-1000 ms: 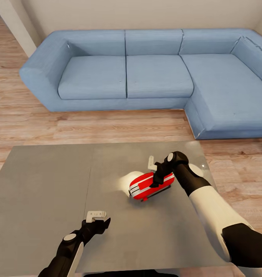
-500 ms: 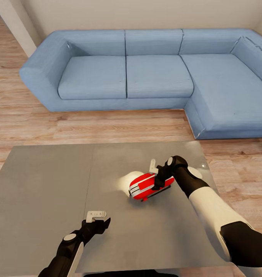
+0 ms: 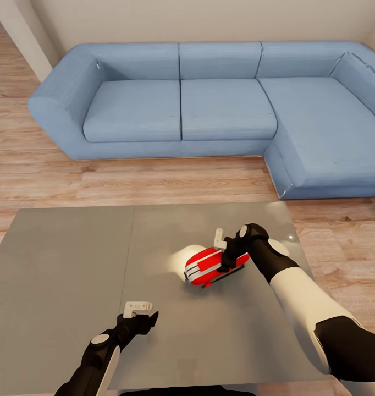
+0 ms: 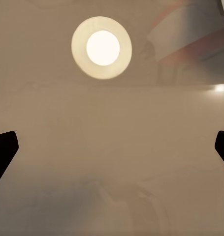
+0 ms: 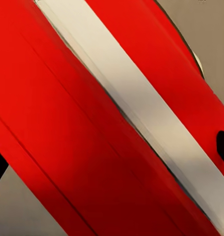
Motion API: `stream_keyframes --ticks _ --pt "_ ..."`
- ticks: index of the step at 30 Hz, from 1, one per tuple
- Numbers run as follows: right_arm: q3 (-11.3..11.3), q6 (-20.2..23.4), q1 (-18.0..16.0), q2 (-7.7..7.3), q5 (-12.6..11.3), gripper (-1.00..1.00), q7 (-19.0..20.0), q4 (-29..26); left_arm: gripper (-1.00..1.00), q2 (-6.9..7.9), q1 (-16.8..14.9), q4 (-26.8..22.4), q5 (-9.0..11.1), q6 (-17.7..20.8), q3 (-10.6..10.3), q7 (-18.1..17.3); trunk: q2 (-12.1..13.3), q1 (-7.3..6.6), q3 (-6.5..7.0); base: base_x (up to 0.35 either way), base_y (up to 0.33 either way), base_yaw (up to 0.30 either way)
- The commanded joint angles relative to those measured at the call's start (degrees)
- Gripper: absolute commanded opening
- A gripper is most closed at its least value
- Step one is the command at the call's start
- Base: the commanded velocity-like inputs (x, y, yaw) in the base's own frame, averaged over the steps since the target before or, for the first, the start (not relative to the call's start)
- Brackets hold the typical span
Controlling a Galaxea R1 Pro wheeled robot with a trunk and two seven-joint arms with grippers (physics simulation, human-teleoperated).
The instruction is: Turn on the radio receiver that's on the table in the living room.
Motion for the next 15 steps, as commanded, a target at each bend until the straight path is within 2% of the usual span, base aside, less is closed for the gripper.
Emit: stream_keyframes --ticks 1,9,10,15 --pt "0.0 0.0 0.0 0.00 0.2 1.00 -0.2 1.7 1.00 0.02 0.0 0.0 0.0 0.0 0.0 0.0 0.0 0.01 -0.01 0.000 0.000 0.000" --pt "0.0 0.0 0.0 0.22 0.3 1.00 -2.4 2.8 1.00 0.01 0.0 0.1 0.1 0.0 -0.1 0.1 0.0 0.01 -0.01 0.000 0.000 0.000" --pt "0.0 0.1 0.0 0.23 0.3 -1.00 -2.5 2.9 1.00 0.05 0.0 0.1 0.1 0.0 -0.1 0.1 0.0 0.01 -0.01 0.000 0.000 0.000" --pt "0.0 0.1 -1.6 0.31 0.3 -1.00 -2.6 6.3 1.00 0.06 0.0 0.1 0.1 0.0 -0.1 0.1 0.0 0.01 -0.01 0.000 0.000 0.000"
